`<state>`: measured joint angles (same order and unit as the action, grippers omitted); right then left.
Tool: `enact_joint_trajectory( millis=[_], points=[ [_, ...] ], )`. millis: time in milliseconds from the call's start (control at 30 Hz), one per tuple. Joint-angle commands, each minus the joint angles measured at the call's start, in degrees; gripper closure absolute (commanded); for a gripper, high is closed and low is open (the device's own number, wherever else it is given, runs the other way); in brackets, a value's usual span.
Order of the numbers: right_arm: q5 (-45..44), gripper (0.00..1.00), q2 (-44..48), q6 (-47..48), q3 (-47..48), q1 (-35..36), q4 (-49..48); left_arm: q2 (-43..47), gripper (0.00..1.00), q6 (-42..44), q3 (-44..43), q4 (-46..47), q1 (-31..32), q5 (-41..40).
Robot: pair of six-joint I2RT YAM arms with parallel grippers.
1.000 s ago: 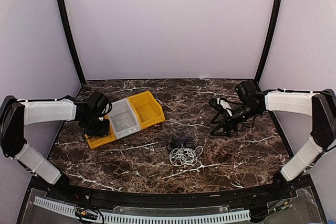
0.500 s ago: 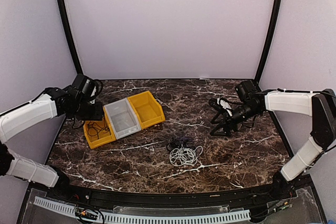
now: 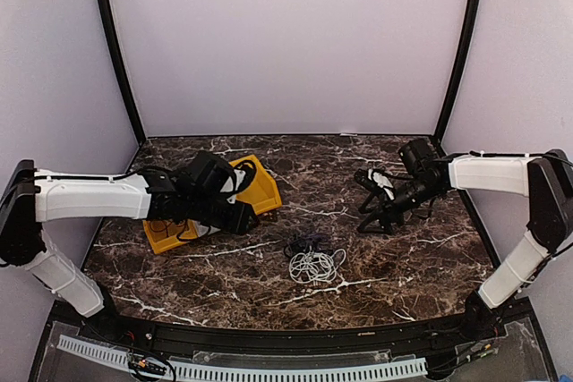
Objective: Untangle the cables
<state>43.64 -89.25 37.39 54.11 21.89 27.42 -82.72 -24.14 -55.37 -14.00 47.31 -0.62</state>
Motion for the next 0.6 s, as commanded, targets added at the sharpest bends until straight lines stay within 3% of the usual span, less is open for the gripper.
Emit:
enact_joint_trajectory(
  millis=[0, 333, 567],
  points=[
    [-0.4, 0.21, -1.2, -0.5, 1.3, 0.7, -0.3, -6.6, 0.60, -4.4, -1.6, 6.4, 2.7, 5.2],
    [-1.2, 0.20, -2.2, -0.5, 1.4, 1.1, -0.3, -15.7, 0.60, -12.3, -0.1, 17.8, 3.7, 15.0],
    [-1.5, 0.20, -2.6, -0.2, 1.5, 1.2, -0.1, -21.0, 0.69, -12.7, -2.7, 16.3, 3.7, 17.5]
  ],
)
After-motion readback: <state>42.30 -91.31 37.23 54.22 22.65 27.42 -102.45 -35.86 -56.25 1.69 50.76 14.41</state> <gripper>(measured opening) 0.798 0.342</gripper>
